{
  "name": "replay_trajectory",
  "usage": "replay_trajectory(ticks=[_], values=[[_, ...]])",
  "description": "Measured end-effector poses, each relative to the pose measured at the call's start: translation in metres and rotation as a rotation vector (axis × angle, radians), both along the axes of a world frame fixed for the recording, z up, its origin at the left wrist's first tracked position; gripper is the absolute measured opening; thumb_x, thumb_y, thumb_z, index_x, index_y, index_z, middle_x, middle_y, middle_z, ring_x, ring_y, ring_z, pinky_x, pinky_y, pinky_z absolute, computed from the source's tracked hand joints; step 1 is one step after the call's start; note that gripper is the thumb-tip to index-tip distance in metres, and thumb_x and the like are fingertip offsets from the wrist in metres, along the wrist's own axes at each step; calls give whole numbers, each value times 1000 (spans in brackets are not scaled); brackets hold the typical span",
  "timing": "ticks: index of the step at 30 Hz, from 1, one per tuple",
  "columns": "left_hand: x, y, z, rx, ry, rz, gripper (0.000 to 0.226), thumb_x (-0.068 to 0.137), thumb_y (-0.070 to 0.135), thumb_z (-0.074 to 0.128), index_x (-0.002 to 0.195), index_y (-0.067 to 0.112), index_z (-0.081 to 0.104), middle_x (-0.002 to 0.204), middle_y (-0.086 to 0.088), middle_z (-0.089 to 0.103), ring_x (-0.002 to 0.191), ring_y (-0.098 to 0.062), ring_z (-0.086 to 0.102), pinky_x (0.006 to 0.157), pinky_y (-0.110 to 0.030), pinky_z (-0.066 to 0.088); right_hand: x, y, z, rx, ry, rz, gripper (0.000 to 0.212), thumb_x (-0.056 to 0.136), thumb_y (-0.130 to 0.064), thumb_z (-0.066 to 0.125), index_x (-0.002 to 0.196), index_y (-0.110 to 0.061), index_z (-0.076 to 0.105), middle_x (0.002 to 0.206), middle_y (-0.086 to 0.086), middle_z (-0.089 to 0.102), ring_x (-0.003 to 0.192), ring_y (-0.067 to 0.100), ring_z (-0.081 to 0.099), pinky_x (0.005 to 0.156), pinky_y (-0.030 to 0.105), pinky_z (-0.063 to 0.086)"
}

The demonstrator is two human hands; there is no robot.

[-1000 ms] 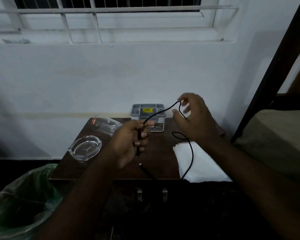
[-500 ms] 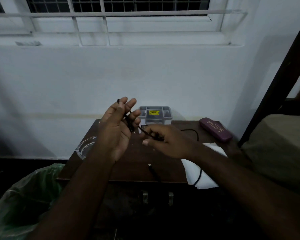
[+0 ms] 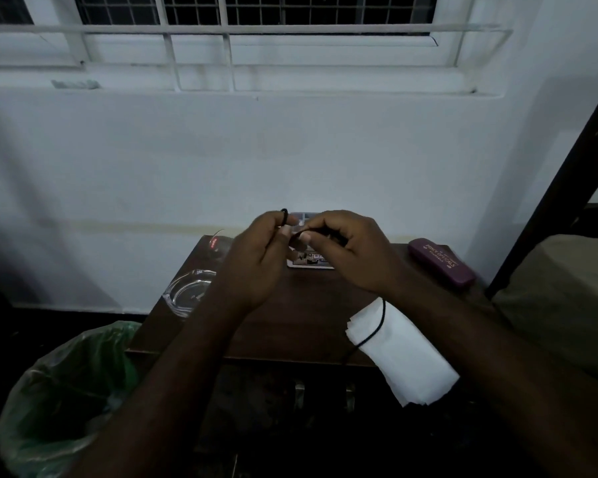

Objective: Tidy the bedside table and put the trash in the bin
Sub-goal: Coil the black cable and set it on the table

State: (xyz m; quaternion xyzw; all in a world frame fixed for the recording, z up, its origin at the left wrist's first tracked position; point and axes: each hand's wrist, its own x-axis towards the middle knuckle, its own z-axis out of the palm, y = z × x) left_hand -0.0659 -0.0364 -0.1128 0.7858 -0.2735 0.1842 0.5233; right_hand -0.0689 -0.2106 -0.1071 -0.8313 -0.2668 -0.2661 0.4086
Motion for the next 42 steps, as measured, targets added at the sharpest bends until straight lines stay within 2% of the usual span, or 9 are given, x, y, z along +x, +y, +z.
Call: replay_trajectory(ticks=[5,9,16,23,26,29,33,37,42], values=[[2,2,-7,164,169,-69,18,103,13,43,105,4,59,77,1,63,62,-4,55,66,-25,47,8,-3,-10,-6,26,-60,5,85,-16,70,87,-14,75,79,-7,70,75,-3,61,65,5,40],[6,8,-8,121,570,-291,27,104,20,42,96,7,63,63,5,54,47,-7,45,46,-19,40,6,2,-7,63,63,-35,7,87,-18,68,83,-15,74,79,-8,72,74,4,65,65,9,47],[8,28,11,-648,1051,-726,23,99,29,41,81,18,50,50,9,38,39,-2,22,39,-16,27,2,7,-14,452,615,188,14,93,-29,62,88,-27,74,64,-4,58,41,5,40,39,18,32],[19,23,13,-1193,864,-559,33,106,26,34,80,17,52,63,11,56,49,-2,51,48,-15,44,-21,41,-26,257,828,216,17,99,-25,51,97,-16,65,70,-6,66,43,8,47,38,19,39],[27,25,4,-1042,667,-283,27,106,28,36,87,16,52,67,6,70,58,-10,66,54,-22,54,-35,47,-20,62,886,303,23,98,-27,51,100,-6,62,69,-8,61,43,7,47,40,19,41],[29,28,-5,-589,463,-76,22,105,21,39,92,12,53,67,0,74,60,-15,71,53,-23,56,-42,43,-4,-59,865,333,24,97,-33,53,107,-17,67,68,-8,56,43,3,46,42,17,40],[17,24,-8,-135,501,-173,29,103,21,45,80,9,59,59,-3,68,48,-13,62,47,-25,46,-32,24,17,60,678,222,24,99,-29,49,96,-15,69,71,-4,58,53,-1,47,46,12,36],[3,14,-1,-392,808,-508,34,102,32,44,82,11,62,51,1,55,41,-13,53,42,-21,44,-21,12,18,297,533,188,22,97,-18,56,89,0,65,65,-11,65,54,-2,53,50,10,39],[5,14,7,-769,1055,-737,30,99,36,41,78,17,51,42,9,38,34,-2,35,38,-17,32,-5,12,-4,456,479,24,11,91,-25,64,90,-18,73,64,-7,63,42,3,47,42,18,38]])
